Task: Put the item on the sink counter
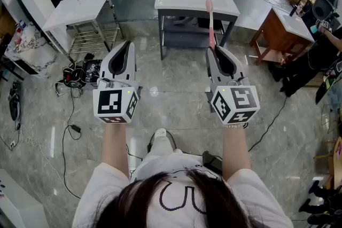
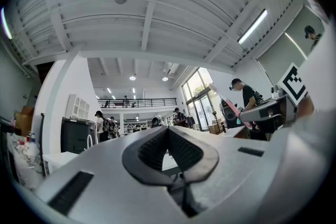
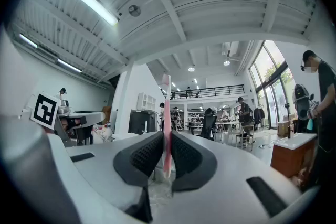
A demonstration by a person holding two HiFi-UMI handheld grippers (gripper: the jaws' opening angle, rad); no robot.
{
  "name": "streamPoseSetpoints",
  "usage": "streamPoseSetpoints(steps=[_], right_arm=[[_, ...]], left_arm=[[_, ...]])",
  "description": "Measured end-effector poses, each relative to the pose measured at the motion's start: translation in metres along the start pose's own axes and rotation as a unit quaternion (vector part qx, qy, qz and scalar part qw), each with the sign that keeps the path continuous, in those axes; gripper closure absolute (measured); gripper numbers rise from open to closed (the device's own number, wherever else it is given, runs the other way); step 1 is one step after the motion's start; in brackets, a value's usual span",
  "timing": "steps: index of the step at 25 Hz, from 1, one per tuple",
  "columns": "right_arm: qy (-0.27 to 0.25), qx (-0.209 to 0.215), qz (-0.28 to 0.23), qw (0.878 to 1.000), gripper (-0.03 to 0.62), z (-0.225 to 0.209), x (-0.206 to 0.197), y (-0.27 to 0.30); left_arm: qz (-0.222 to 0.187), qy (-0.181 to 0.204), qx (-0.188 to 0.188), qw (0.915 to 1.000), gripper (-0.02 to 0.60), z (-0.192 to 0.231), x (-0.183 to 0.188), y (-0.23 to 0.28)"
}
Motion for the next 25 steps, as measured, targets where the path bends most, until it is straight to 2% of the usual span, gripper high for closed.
streamPoseSetpoints(steps=[6, 12, 16, 25], right_arm=[[-0.001, -0.009, 0.001, 1.000, 0.528, -0.004, 0.000, 0.003], [0.003, -0.007, 0.013, 1.000, 0.528, -0.014, -0.015, 0.031], [0.021, -0.011, 0.021, 0.999, 0.528, -0.029, -0.025, 0.067], [0.009, -0.010, 0.035, 0.999, 0.528, -0.047, -0.049, 0.169]], left_arm=[[0.002, -0.001, 0.003, 1.0000, 0.571, 0.007, -0.003, 0.001], [0.004, -0.008, 0.009, 0.9999, 0.572, 0.024, -0.021, 0.027], [0.007, -0.010, 0.008, 0.9999, 0.572, 0.041, -0.039, 0.059], [0.012, -0.020, 0.000, 0.9997, 0.572, 0.101, -0.084, 0.147]])
Point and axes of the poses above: the fingertips, and each gripper's own axes: y forward along the fingers, z to its left, x out of its top, the point moved 4 cm from there along -y, backward along the fingers, and after that the axes turned 7 degrees about -z, right-handed, at the moved point
